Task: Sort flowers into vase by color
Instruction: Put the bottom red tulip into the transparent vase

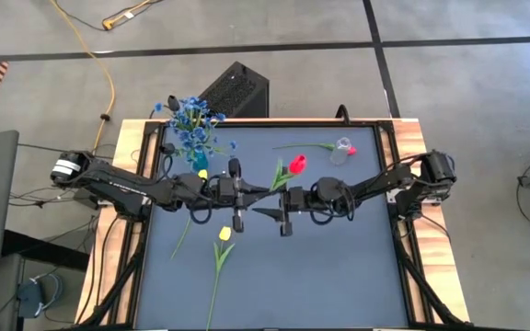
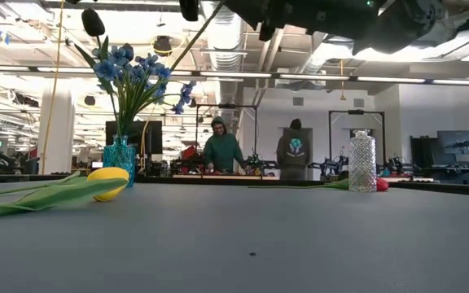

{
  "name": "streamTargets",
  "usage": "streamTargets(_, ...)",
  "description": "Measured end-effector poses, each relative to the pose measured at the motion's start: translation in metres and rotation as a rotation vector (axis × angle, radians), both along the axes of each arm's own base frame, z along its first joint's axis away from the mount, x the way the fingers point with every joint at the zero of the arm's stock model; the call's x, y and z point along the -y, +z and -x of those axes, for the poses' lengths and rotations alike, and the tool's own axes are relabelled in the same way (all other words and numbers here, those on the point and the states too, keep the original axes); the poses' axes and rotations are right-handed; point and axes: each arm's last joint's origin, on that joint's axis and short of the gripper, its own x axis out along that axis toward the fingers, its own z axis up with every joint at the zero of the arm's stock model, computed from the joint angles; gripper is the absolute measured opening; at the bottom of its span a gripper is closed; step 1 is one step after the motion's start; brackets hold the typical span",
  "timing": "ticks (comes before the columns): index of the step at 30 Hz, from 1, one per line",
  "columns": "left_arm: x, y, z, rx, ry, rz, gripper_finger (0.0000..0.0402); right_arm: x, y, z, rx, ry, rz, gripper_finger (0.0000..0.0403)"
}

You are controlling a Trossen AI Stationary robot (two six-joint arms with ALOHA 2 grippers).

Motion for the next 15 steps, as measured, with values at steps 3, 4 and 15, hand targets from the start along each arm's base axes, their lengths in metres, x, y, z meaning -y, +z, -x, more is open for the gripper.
streamTargets(3, 0.000, 0.000, 0.000, -0.001, -0.003, -0.013, 0.0000, 0.003, 0.002, 0.001, -0.003, -0.031, -0.013, 0.0138)
streamTargets(4, 0.000, 0.000, 0.000, 0.000, -0.003, -0.013, 0.0000, 0.004, 0.003, 0.001, -0.011, -0.047, -0.022, 0.0117)
streamTargets(15, -0.004, 0.004, 0.008, -0.038, 0.121, -0.005, 0.0046, 0.009, 0.026, 0.026, -0.222, -0.169, -0.035, 0.0027)
